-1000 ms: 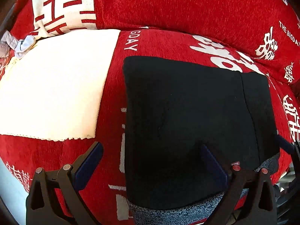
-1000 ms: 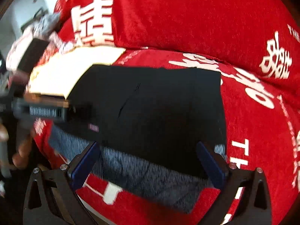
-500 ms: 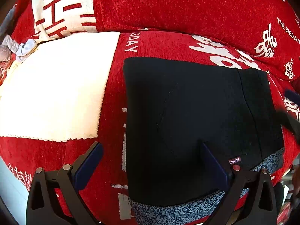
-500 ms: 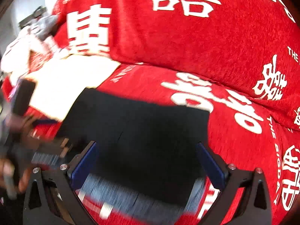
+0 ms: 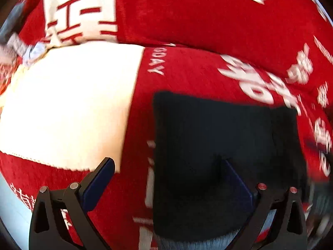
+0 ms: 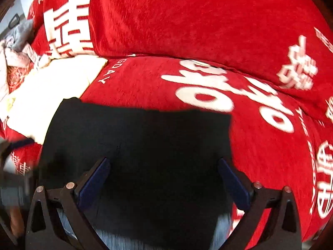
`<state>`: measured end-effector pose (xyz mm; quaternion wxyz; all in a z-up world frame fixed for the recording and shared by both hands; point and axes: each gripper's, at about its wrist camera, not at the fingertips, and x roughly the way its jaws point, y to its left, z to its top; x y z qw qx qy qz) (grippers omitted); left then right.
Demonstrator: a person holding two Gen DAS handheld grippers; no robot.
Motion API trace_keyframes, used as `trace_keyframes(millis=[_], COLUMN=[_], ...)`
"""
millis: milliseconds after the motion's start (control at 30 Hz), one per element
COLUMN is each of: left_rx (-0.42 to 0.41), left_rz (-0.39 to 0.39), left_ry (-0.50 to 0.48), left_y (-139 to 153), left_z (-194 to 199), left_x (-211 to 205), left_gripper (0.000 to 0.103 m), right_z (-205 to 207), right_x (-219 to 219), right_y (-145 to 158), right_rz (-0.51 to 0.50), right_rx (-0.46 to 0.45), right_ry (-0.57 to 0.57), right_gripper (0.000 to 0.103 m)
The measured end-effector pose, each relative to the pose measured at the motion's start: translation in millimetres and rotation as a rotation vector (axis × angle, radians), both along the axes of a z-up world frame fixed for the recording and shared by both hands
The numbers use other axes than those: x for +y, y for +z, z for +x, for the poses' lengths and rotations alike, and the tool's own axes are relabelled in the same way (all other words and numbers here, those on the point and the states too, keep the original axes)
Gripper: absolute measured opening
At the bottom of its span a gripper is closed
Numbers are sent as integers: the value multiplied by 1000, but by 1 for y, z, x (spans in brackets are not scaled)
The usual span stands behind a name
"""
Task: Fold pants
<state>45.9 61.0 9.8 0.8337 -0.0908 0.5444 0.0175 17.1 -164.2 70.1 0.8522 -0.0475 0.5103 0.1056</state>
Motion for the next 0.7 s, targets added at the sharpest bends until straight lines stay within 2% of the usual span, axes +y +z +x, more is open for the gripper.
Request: trace_keyframes(millis=[33, 100, 200, 267, 367, 467, 567, 700], left_rx=[19, 67, 126, 140, 81, 60, 76, 77], left_rz=[-11, 27, 5, 7, -13, -57, -59, -40], left_ry=[41, 102, 118, 119, 107, 107, 107, 94], left_y=[-2, -12, -31, -32, -9, -2, -13, -28], left_z=[14, 37, 55, 57, 37, 2, -32, -43], left_x=[7, 15, 17, 15, 15, 20, 23, 20], left_gripper=[103, 103, 103, 103, 103, 103, 103, 103], right_z=[-6, -28, -51, -58, -74, -91, -89, -74], right_x=[-2, -9, -11, -12, -14, -9, -4, -21], right_y=[-2, -7, -12, -9, 7, 13, -7, -38], right_rz=[6, 27, 32, 20, 48, 86, 70, 91], right_rx=[7, 11, 5, -1, -56, -86, -37, 60], right_ry=[-8, -29, -30, -38, -26, 51, 83, -5], right_gripper=[103, 103, 103, 103, 103, 103, 103, 103])
